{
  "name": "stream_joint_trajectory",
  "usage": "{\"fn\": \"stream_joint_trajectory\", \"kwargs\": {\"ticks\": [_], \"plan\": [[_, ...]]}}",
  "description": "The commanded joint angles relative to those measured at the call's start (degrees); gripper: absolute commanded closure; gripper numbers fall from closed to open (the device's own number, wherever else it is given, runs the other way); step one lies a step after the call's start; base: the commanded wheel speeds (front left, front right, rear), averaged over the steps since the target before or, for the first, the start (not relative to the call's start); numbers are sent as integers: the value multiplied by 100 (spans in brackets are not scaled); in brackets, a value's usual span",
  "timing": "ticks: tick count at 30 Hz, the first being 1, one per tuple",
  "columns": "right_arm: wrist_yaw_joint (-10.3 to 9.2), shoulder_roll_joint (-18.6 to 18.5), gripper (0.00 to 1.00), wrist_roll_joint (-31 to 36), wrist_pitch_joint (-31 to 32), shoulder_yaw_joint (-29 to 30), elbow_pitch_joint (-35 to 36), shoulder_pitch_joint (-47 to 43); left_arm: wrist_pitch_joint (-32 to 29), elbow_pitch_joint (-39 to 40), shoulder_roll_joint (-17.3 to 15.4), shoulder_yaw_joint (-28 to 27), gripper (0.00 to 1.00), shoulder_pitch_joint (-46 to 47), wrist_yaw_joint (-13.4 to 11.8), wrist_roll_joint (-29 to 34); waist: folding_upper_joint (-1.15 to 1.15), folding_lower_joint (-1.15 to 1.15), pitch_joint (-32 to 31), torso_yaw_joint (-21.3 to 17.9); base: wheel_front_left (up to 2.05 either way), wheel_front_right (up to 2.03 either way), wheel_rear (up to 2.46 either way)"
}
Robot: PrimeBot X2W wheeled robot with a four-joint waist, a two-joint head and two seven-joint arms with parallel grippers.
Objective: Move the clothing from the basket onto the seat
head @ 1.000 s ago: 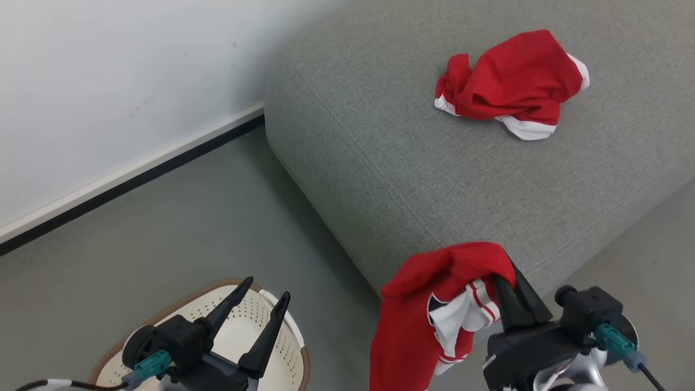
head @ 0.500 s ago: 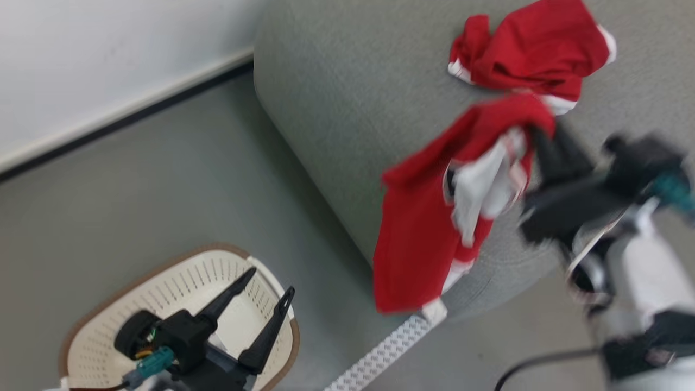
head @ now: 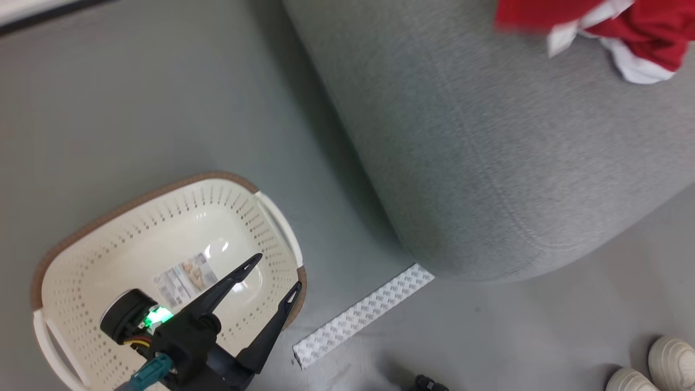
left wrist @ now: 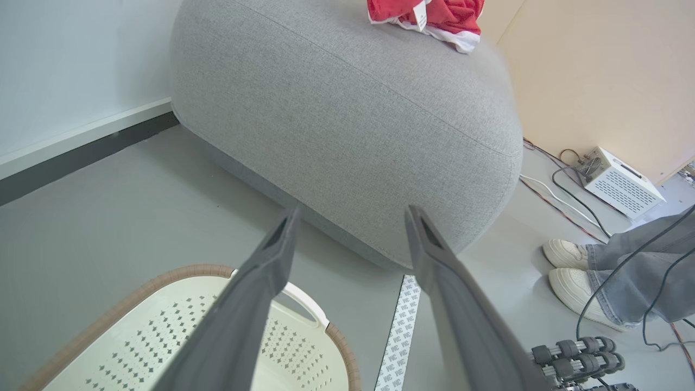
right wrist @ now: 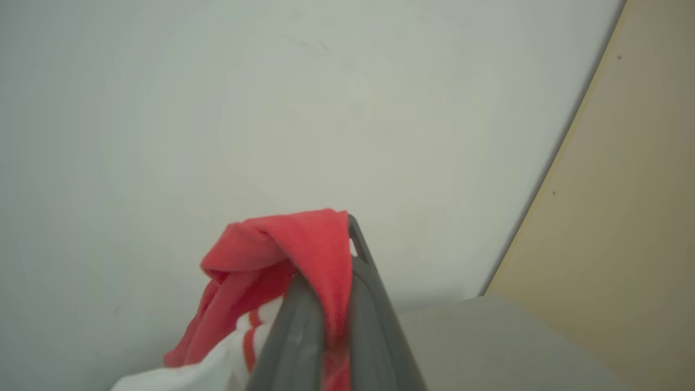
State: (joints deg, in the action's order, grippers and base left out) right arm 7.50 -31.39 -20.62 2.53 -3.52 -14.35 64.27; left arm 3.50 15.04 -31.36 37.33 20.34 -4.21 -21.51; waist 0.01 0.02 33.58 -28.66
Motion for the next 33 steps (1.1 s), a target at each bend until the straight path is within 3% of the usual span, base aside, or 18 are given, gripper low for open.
{"fn": "stream_joint_trajectory", "kwargs": {"ticks": [1, 6, 9, 14, 21, 22, 23, 33], "plan": [[-2, -231, 100, 82, 18, 147, -136, 251, -38, 108, -68, 4, 0, 31, -35, 108, -1, -2, 484, 303, 0, 0, 0], [-2, -749, 100, 338, 150, 574, -840, 852, -63, 480, -80, 116, 0, -2, -96, 262, -1, -2, 676, 371, 0, 0, 0], [-2, -864, 100, 404, 71, 691, -1282, 964, -112, 649, -74, 193, 0, -18, -120, 364, -1, -2, 779, 403, 0, 0, 0], [-2, -605, 100, 406, -294, 751, -2037, 535, -232, 878, -181, 207, 0, 78, -173, 530, -1, -2, 1021, 405, 0, 0, 0], [-2, -197, 99, 949, -787, 656, -3167, -82, -394, 1095, -265, 268, 0, 122, -115, 575, -1, -2, 1060, 529, 0, 0, 0], [-2, -148, 62, 1017, -836, 667, -3287, -135, -389, 1099, -246, 279, 0, 138, -110, 563, -1, -2, 1034, 559, 0, 0, 0], [-2, -78, 0, 1157, -941, 662, -3456, -186, -385, 1050, -195, 324, 0, 163, -76, 530, -1, -2, 961, 603, 0, 0, 0], [-2, -194, 0, 1686, -870, 324, -3623, -407, 163, 277, 330, 549, 0, 110, 154, 78, -1, -2, -41, 945, 0, 0, 0]]}}
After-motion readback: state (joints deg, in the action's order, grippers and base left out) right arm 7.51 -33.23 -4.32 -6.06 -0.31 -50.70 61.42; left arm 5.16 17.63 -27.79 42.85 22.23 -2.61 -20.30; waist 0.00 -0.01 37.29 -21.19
